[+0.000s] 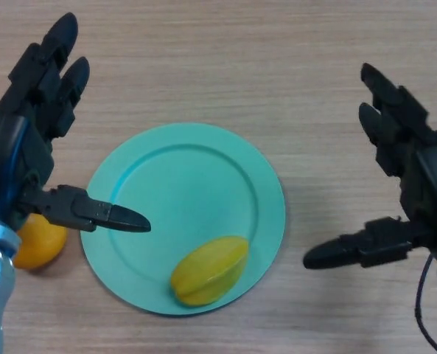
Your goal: Pick up the yellow starfruit and place it on the plate
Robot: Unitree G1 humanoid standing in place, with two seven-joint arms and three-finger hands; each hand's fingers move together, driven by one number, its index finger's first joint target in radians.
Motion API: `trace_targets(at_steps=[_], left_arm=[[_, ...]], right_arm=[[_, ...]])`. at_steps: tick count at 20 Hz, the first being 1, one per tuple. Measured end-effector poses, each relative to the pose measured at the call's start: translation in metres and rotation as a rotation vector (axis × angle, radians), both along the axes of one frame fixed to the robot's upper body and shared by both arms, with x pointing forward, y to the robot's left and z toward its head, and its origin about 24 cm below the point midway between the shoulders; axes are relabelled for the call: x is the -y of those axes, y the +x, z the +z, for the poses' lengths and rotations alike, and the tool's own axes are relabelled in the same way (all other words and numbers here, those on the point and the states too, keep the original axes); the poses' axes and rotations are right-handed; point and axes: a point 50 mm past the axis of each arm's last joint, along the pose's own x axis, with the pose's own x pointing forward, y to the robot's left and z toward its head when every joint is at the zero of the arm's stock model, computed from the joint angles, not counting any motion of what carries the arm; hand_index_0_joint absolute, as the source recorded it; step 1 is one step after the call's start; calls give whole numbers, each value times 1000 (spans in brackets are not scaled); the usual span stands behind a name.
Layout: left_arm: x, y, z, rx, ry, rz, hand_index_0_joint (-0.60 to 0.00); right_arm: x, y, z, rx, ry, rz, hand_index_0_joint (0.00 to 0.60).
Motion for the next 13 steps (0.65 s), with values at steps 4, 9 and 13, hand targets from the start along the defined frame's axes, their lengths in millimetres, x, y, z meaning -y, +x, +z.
trace_targets(at_steps=[4, 9, 13], left_arm=[[0, -2, -1, -8, 0, 1, 0], [1, -3, 0, -10, 0, -2, 0], [1, -3, 0, -12, 1, -2, 0]], right_arm=[[21, -6, 2, 2, 25, -60, 0], [19, -6, 4, 10, 22, -48, 0], [18, -8, 8, 32, 11, -50, 0]])
